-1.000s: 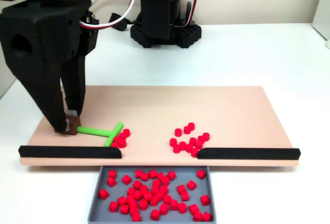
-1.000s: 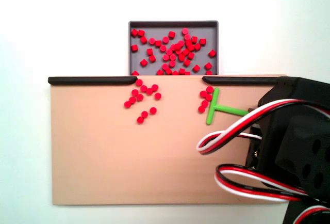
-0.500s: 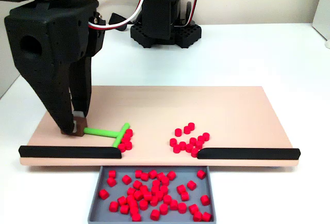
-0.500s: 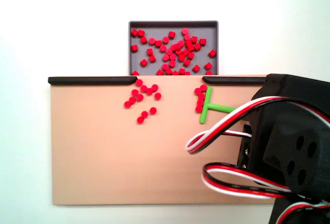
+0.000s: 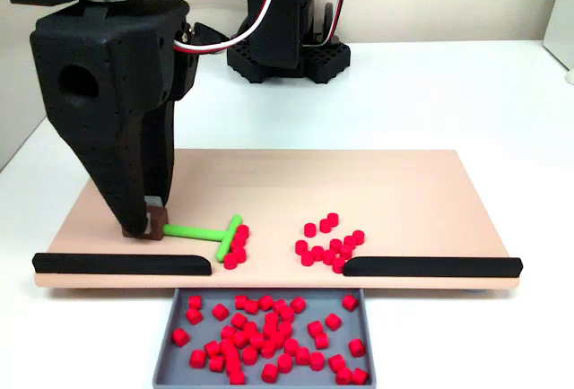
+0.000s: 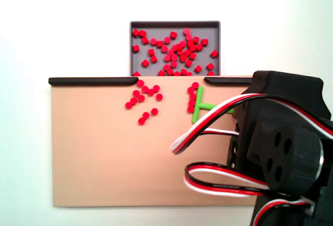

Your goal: Gather the right side granules

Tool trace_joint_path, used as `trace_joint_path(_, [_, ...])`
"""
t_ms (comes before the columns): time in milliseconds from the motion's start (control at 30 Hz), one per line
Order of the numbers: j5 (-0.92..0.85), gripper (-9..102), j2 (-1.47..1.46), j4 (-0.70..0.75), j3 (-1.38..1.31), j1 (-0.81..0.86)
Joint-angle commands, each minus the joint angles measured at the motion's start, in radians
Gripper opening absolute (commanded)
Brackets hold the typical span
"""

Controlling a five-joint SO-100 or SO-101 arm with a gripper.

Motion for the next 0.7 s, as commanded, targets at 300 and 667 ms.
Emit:
trace_joint_path(300, [-0.158,0,0.012,0.006,-0.009,-0.035])
trace_joint_path(667, [-0.14,0,0.011,0.008,-0.009,-0.06])
